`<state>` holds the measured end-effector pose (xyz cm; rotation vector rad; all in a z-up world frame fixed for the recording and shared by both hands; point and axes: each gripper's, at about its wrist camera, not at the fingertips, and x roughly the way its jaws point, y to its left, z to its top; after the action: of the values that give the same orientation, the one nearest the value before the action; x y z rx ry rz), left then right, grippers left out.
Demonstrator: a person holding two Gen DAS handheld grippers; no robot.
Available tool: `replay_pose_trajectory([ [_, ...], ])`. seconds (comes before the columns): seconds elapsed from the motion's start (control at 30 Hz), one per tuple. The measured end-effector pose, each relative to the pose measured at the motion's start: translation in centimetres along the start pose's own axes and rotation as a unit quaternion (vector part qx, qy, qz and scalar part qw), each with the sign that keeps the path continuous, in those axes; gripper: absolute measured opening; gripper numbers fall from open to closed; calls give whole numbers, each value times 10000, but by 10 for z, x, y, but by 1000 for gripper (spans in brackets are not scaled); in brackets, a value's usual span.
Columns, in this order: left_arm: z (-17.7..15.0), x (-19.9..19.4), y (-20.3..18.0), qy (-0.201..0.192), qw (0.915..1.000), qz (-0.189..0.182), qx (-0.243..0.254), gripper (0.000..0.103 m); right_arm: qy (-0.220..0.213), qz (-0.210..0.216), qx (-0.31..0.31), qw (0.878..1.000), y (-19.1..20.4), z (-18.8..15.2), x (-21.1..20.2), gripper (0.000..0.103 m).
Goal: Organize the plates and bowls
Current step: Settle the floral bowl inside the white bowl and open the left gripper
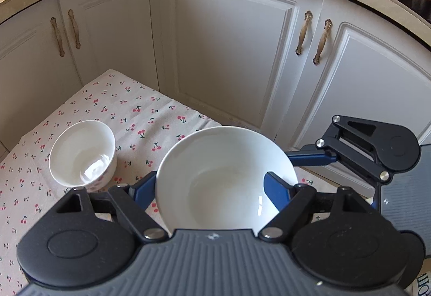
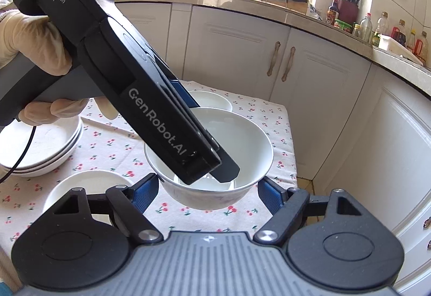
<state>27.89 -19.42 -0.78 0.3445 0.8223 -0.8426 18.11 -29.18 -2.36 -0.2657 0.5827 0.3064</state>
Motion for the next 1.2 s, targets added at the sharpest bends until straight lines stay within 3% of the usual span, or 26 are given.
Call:
replay_pose_trajectory([
  [0.6,-56,-62,-18,-167,9994,204,-216,83,-36,294,-253,9992,59,-6,-42,84],
  [1.2,-92,-52,-8,2,9982,105,-595,83,250,639,-191,9975,79,-21,-31,84],
])
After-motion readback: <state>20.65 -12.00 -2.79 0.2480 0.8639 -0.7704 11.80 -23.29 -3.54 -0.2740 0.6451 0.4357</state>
